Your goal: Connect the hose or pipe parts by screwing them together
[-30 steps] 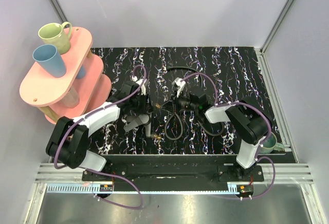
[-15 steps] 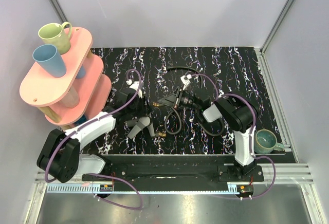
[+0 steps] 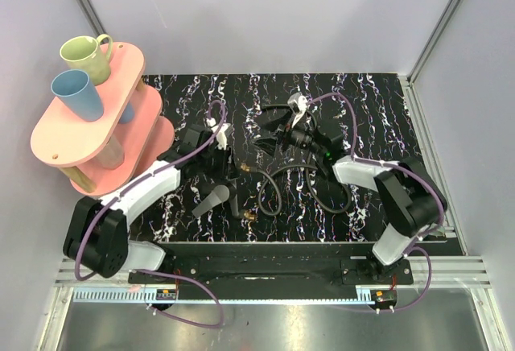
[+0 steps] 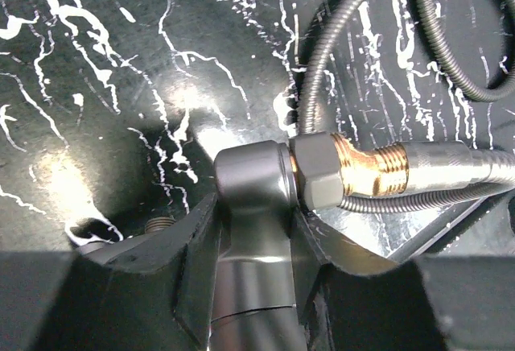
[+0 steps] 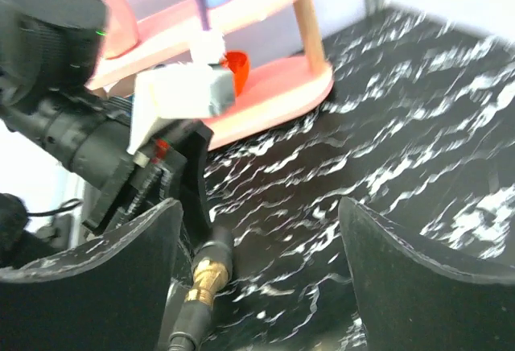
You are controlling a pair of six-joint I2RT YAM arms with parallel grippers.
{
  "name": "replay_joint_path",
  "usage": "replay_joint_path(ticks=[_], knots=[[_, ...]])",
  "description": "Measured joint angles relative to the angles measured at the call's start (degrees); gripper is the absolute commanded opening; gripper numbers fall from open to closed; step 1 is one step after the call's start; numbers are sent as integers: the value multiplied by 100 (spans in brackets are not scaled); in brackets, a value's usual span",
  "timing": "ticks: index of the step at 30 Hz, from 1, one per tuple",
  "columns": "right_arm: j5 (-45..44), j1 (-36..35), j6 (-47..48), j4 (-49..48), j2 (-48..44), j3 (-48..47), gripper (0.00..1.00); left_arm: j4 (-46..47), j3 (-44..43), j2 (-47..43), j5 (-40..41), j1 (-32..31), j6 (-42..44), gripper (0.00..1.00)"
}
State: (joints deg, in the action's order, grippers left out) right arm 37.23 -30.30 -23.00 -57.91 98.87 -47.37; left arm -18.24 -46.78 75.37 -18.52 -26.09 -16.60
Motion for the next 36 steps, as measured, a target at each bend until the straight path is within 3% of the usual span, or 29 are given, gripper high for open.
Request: replay_joint_path(ticks=[3, 9, 13, 16, 21, 29, 34, 35, 36], knots=[[31, 0, 1147, 599, -463, -216, 79, -361, -315, 326, -70, 153, 168, 0], [-87, -197, 3816, 2122, -1091, -295, 78, -855, -682, 826, -214, 345, 317, 0], [-479, -715, 5845, 3250, -1443, -144, 79, -1209, -1038, 1174, -269, 391, 444, 0], [-905, -1185, 6850, 3873, -1532, -111, 79, -1329, -1198, 1351, -299, 402, 479, 0], [-1652, -1755, 7906, 4594, -1502, -114, 77, -1443, -1316, 1491, -369, 420, 494, 0], [-2765, -2227, 8693, 5187, -822, -330, 66, -1543, -1405, 1565, -442, 452, 518, 0], [-3493, -2452, 8966, 4996, -319, -531, 41, -1615, -1434, 1591, -479, 463, 516, 0], [-3635, -2481, 9029, 4903, -214, -573, 29, -1628, -1434, 1591, -485, 463, 509, 0], [-3805, -2514, 9064, 4767, -83, -625, 1, -1637, -1434, 1593, -487, 463, 503, 0]])
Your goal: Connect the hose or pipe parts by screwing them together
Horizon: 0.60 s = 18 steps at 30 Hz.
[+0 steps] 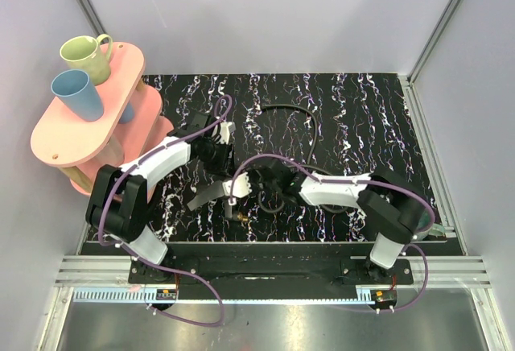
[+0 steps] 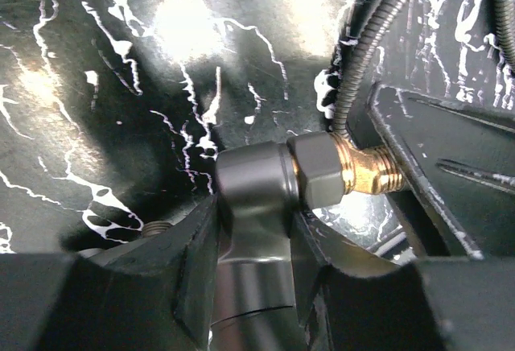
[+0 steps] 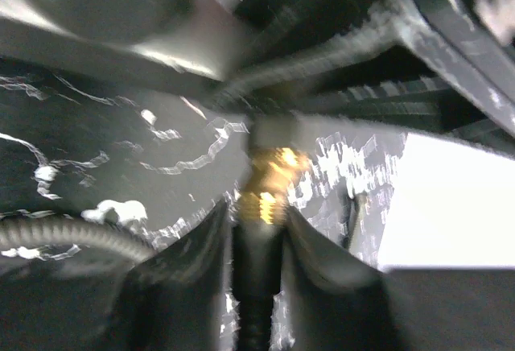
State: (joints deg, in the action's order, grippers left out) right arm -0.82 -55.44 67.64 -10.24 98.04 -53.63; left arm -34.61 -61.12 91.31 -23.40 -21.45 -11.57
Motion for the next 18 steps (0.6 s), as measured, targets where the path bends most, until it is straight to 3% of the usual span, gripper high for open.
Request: replay_joint_path(ticks=[7, 13, 18], knots=[[-704, -114, 24, -758, 516, -103, 0, 210, 94, 33, 68, 118, -164, 0], [-804, -37, -1110, -758, 723, -219, 0, 1207, 728, -201, 168, 142, -522, 0], [-308, 258, -2277, -726, 780, -264, 0, 1939, 1128, -365, 299, 101, -813, 0]])
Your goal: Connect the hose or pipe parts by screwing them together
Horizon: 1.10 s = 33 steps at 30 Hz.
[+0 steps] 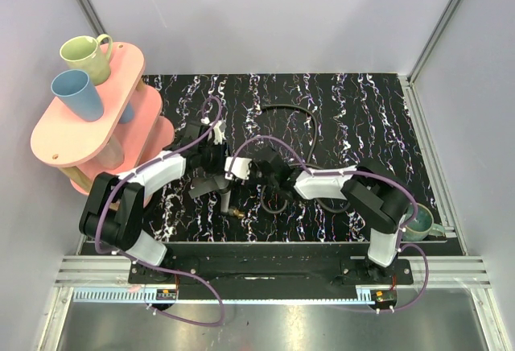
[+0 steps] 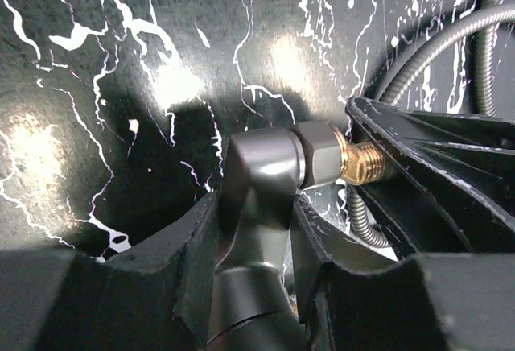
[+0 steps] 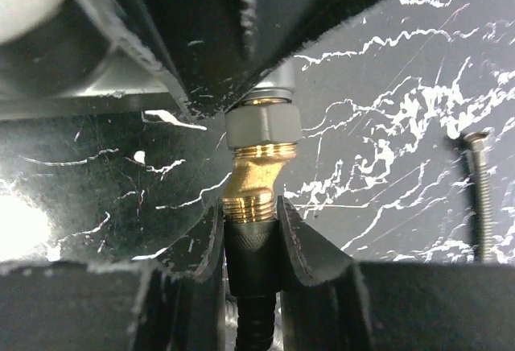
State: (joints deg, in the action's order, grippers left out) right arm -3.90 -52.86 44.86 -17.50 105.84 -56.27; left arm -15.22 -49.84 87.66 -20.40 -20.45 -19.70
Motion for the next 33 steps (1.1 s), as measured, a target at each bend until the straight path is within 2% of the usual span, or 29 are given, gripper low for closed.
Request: replay_joint_path(ticks=[16, 33], knots=[[1770, 975, -2710, -332, 0, 57, 0, 796, 197, -136, 461, -245, -435, 0], [3917, 1746, -5591, -1561, 693, 15, 0, 1003, 264, -214, 846, -374, -450, 0]])
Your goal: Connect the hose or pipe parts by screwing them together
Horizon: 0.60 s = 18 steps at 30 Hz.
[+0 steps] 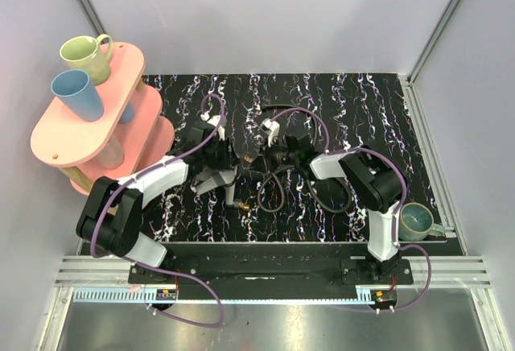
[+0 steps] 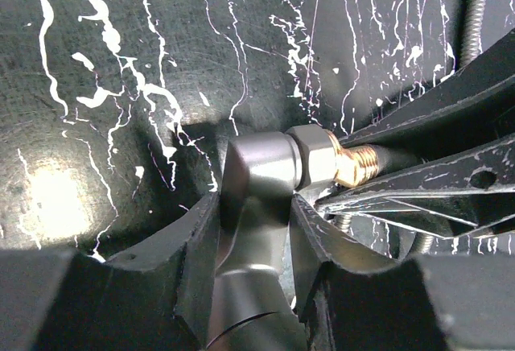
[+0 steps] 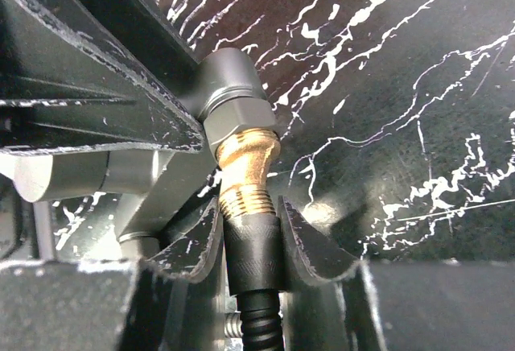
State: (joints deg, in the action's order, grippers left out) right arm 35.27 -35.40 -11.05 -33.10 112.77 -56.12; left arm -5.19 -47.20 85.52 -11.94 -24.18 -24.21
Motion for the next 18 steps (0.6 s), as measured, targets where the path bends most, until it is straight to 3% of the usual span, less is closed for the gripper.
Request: replay_joint_path(ticks=[11, 14, 15, 18], knots=[[629, 203, -2275, -957, 616, -330, 0, -39, 0, -63, 573, -81, 76, 0], [625, 210, -2559, -1027, 616, -317, 14, -63, 0, -85, 623, -101, 111, 0], [623, 214, -2629, -1067, 616, -293, 28, -66, 0, -92, 621, -101, 111, 0], [610, 236, -2765, -1207, 599, -181, 43, -72, -9, -94, 579, -96, 125, 0]])
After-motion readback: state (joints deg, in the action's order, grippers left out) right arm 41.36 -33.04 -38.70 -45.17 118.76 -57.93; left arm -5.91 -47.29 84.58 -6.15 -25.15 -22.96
